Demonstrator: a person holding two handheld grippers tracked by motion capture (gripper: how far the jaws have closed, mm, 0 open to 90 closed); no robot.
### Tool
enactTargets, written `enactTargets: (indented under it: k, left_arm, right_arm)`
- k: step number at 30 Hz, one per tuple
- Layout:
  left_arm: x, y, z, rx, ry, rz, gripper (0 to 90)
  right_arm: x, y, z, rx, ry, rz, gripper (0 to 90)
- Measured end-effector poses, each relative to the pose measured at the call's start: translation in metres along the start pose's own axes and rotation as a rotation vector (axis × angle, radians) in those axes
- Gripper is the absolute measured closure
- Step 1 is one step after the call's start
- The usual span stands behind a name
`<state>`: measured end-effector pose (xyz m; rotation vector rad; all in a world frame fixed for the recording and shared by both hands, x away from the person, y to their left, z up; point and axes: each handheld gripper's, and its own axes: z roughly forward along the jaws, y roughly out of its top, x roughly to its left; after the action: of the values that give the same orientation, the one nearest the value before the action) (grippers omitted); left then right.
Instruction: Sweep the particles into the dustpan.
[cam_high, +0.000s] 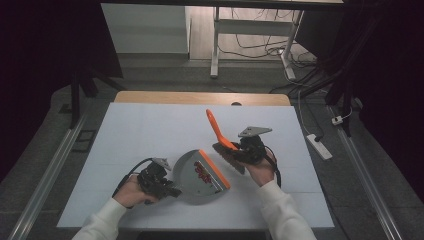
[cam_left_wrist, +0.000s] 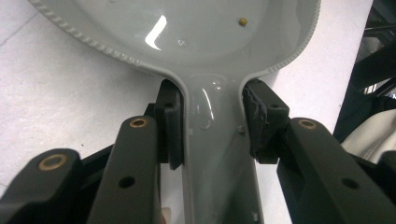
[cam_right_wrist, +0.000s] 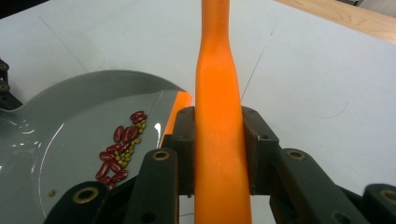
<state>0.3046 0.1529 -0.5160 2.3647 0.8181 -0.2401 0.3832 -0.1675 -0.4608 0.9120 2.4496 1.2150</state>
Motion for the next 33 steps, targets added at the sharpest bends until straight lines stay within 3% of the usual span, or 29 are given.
enactTargets:
  k: [9,15,27,33]
  left_arm:
    - [-0.001,-0.001,-0.007,-0.042,0.018,0.015,61.6]
    - [-0.003,-0.003,-0.015,-0.104,0.034,-0.010,61.7]
    - [-0.013,-0.009,-0.026,-0.152,0.077,-0.026,61.6]
    - [-0.014,-0.018,-0.035,-0.197,0.102,-0.065,61.6]
  right_arm:
    - [-0.001,0.000,-0.005,0.000,-0.002,-0.016,70.2]
    - [0.003,-0.001,-0.017,-0.019,-0.014,-0.009,70.2]
    - [0.009,-0.009,-0.040,-0.036,-0.034,-0.022,70.2]
    - [0.007,-0.014,-0.050,-0.047,-0.038,-0.013,70.2]
